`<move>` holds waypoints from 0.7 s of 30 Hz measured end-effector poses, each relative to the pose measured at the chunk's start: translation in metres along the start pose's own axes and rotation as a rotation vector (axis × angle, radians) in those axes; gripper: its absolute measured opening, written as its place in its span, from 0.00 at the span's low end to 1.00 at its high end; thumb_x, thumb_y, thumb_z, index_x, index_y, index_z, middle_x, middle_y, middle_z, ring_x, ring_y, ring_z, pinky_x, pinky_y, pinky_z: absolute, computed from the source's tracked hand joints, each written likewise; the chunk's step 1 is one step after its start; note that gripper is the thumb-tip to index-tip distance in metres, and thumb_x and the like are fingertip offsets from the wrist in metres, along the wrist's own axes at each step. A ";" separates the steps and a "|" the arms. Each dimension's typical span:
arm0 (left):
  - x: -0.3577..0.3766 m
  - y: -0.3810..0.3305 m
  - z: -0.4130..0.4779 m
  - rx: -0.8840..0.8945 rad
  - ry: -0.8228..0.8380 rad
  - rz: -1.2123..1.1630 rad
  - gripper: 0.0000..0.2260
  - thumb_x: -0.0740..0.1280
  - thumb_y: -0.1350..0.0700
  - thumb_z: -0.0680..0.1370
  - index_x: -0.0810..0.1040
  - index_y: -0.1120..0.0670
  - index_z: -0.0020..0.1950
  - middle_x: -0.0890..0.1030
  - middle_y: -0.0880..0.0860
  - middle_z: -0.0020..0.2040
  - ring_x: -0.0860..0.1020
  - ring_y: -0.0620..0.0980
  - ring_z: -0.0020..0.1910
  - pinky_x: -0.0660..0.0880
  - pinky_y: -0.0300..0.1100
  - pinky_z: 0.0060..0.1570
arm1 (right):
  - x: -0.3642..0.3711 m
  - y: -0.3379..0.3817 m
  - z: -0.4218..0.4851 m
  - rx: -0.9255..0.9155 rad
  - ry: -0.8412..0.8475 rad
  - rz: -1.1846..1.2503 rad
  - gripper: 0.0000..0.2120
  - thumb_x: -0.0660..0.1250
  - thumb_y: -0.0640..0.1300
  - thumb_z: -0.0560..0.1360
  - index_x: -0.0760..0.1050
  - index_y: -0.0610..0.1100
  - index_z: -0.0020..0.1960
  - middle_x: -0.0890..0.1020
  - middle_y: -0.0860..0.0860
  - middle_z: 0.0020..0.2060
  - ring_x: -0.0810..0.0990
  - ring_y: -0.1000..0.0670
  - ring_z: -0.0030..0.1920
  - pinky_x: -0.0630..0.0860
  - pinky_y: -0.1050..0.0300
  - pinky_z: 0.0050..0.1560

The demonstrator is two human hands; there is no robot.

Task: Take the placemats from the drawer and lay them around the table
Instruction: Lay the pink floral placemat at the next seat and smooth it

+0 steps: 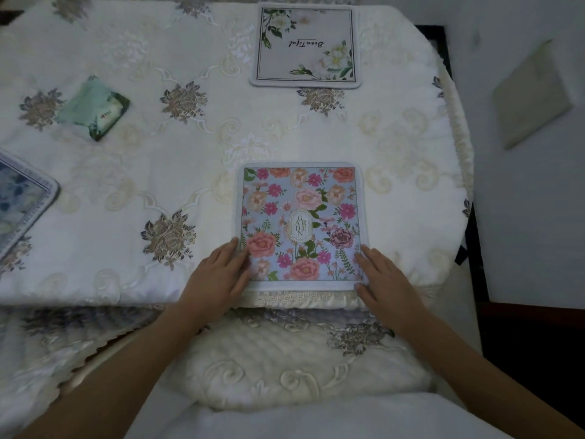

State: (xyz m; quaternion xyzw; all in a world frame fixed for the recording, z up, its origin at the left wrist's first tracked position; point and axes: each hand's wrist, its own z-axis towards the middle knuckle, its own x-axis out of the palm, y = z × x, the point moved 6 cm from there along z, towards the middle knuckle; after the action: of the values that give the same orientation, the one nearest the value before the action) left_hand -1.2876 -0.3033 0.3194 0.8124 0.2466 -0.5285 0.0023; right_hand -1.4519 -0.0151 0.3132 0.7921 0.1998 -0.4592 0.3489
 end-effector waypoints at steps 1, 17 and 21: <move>0.002 -0.002 -0.005 -0.001 0.011 -0.002 0.38 0.39 0.35 0.76 0.62 0.53 0.80 0.56 0.55 0.81 0.58 0.53 0.78 0.60 0.51 0.75 | 0.002 0.000 -0.005 0.004 0.020 0.003 0.28 0.58 0.52 0.82 0.56 0.44 0.79 0.55 0.48 0.79 0.53 0.47 0.79 0.47 0.54 0.78; 0.037 -0.099 -0.039 -0.011 0.055 0.011 0.32 0.39 0.35 0.79 0.63 0.45 0.76 0.59 0.53 0.80 0.57 0.53 0.78 0.58 0.54 0.74 | 0.035 0.092 -0.004 -0.274 0.196 -0.105 0.27 0.52 0.56 0.82 0.57 0.49 0.79 0.57 0.50 0.79 0.52 0.49 0.78 0.52 0.49 0.77; 0.034 -0.078 -0.041 -0.048 0.042 0.051 0.32 0.38 0.35 0.78 0.66 0.45 0.74 0.60 0.53 0.80 0.60 0.53 0.77 0.60 0.55 0.73 | 0.029 0.067 -0.015 -0.216 0.183 -0.151 0.27 0.51 0.57 0.82 0.57 0.50 0.79 0.55 0.51 0.80 0.51 0.50 0.79 0.52 0.50 0.77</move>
State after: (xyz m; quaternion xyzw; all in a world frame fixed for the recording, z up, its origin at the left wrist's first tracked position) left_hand -1.2735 -0.2106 0.3285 0.8289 0.2386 -0.5050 0.0302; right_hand -1.3853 -0.0495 0.3178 0.7714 0.3381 -0.3858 0.3767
